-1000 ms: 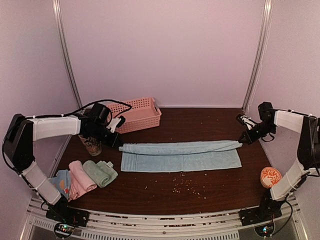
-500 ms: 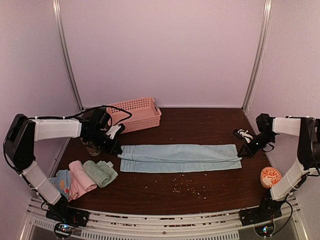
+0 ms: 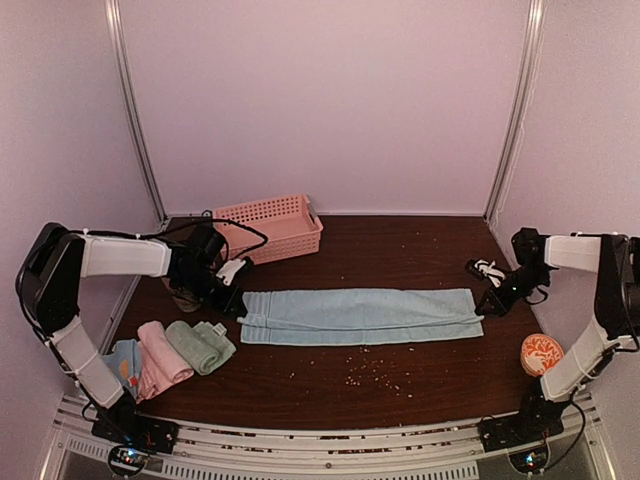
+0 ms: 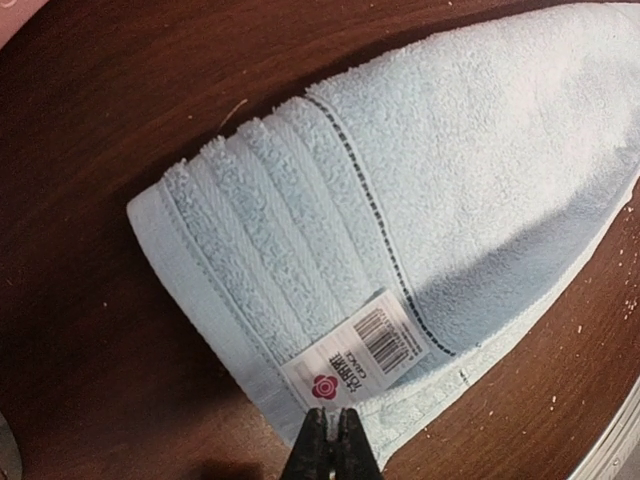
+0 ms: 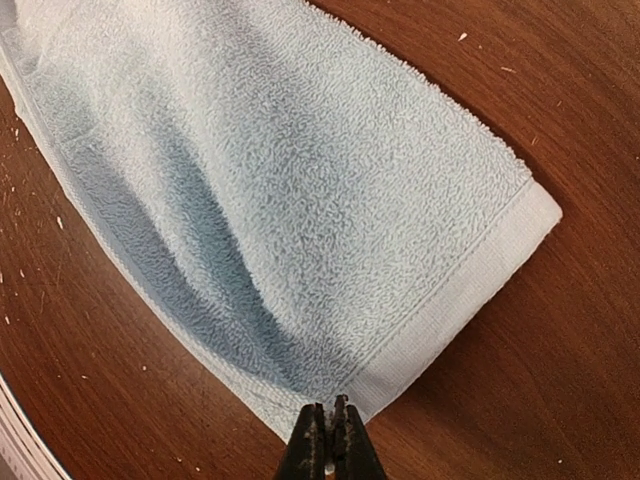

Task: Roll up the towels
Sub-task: Fold the towel at the center of the board.

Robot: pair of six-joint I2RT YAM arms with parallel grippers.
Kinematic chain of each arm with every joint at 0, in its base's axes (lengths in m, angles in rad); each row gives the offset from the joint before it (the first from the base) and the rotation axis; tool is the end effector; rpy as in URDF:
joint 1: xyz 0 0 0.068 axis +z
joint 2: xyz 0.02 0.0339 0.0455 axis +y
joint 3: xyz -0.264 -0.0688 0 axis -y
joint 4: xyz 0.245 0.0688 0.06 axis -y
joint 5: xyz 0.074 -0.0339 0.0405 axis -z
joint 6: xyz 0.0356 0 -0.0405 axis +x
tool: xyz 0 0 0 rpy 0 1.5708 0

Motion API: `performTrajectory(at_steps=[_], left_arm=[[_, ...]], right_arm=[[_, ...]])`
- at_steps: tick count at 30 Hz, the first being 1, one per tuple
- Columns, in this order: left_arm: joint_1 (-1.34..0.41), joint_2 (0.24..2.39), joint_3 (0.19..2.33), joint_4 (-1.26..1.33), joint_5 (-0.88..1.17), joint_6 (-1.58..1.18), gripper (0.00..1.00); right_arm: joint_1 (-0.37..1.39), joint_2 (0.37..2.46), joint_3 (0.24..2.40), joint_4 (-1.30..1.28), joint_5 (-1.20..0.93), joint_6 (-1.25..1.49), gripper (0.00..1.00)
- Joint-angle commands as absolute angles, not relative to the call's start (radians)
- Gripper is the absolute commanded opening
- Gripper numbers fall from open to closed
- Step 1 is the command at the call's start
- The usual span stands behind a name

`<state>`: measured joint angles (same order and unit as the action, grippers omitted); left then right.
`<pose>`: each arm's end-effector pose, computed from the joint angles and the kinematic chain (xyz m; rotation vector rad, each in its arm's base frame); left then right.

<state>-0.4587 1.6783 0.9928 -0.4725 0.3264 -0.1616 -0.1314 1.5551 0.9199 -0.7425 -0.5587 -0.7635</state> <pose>0.2811 -0.1516 0.1687 0.5070 2.7391 -0.6144 0.2688 -0.0165 0.1781 -0.9008 2.5158 0.5789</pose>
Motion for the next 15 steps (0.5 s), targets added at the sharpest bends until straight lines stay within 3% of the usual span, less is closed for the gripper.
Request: performTrajectory(at_steps=[1, 11, 13, 15], left_arm=[[-0.45, 1.692, 0.976, -0.471, 0.36, -0.141, 0.0], [-0.451, 1.682, 0.928, -0.49, 0.382, -0.137, 0.0], [-0.45, 1.674, 0.935, -0.535, 0.41, -0.121, 0.0], [-0.457, 1.629, 0.945, -0.587, 0.412, -0.116, 0.09]], right_arm=[[-0.14, 1.567, 0.898, -0.756, -0.539, -0.803, 0.0], [-0.14, 1.577, 0.844, -0.734, -0.533, -0.83, 0.0], [-0.14, 1.551, 0.83, -0.765, -0.553, -0.845, 0.05], [-0.14, 1.486, 0.807, -0.821, -0.596, -0.864, 0.14]])
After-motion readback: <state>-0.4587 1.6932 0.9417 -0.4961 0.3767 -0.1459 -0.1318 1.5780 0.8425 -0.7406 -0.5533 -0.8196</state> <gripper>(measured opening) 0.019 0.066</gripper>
